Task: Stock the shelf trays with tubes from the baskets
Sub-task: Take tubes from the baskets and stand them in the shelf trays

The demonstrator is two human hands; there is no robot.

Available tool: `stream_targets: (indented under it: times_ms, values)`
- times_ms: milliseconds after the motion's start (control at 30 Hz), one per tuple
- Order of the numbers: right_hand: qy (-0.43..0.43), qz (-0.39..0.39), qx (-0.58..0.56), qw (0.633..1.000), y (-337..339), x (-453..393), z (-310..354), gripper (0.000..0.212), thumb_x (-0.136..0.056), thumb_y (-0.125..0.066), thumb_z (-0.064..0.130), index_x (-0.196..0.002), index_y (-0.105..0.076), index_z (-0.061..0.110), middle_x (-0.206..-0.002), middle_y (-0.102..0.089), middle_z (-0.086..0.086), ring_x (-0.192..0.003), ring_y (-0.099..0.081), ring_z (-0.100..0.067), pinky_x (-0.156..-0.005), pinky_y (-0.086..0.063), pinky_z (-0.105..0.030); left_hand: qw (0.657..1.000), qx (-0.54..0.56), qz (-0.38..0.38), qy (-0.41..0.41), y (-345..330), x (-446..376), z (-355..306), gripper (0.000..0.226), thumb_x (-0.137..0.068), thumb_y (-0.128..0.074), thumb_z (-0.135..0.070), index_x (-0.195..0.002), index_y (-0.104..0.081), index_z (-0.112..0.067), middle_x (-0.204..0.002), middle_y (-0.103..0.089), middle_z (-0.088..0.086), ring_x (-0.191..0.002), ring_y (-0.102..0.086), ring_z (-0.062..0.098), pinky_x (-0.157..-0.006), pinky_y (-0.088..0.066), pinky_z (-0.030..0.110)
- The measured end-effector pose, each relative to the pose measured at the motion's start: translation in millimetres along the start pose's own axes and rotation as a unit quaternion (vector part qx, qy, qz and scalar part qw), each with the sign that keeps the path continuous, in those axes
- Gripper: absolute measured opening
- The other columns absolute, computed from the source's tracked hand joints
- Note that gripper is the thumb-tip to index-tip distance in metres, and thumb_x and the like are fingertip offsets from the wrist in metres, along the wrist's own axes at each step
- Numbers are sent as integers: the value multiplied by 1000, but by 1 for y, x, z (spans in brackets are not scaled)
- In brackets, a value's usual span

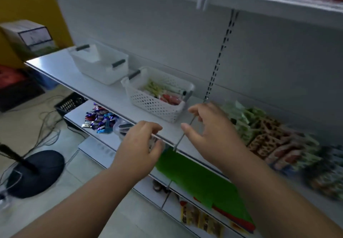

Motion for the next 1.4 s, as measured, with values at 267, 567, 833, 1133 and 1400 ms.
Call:
stream_targets:
  times_ms: [267,567,833,1133,1400]
  values:
    - [-8,8,-7,1000,-39,-104,-10,20,-91,-61,34,-107,-56,25,-102,-46,9,-90,-48,-6,-73,-37,-22,1000,10,-15,6,4,-79,53,29,-89,-58,-31,-118,-55,-26,-108,-52,-13,-94,-48,3,-82,-46,28]
    - [-85,226,152,958,-100,-220,-26,13,-84,-61,15,-95,-61,8,-97,-63,-12,-86,-59,-25,-62,-36,-27,997,28,25,-63,29,-163,103,22,-88,-53,-33,-107,-61,-27,-103,-57,-9,-93,-54,13,-77,-49,32]
    - [-182,374,278,866,-135,-241,-35,20,-85,-60,20,-100,-70,11,-94,-68,-2,-74,-56,-17,-67,-46,-24,968,30,160,-191,29,-237,131,17,-88,-60,-29,-104,-63,-27,-104,-60,-10,-97,-54,16,-81,-48,30]
    - [-330,-119,-48,935,-68,-166,27,26,-77,-75,27,-95,-56,27,-85,-61,14,-77,-58,0,-62,-44,-23,872,-99,368,-306,-16,-280,95,31,-88,-60,-32,-119,-59,-28,-116,-60,-6,-96,-55,15,-81,-46,26]
    - [-383,-270,-168,867,-83,-123,42,25,-78,-74,25,-98,-59,30,-91,-68,10,-83,-63,-3,-75,-51,-26,767,-251,396,-439,-44,-282,84,41,-91,-53,-33,-131,-54,-26,-115,-65,7,-101,-61,26,-90,-51,40]
Point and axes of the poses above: each hand's wrist, its own x-axis away from the middle knuckle, its own y-axis out of the back of the hand, z = x × y, the point moved 1 cm from there along -x, towards the middle knuckle
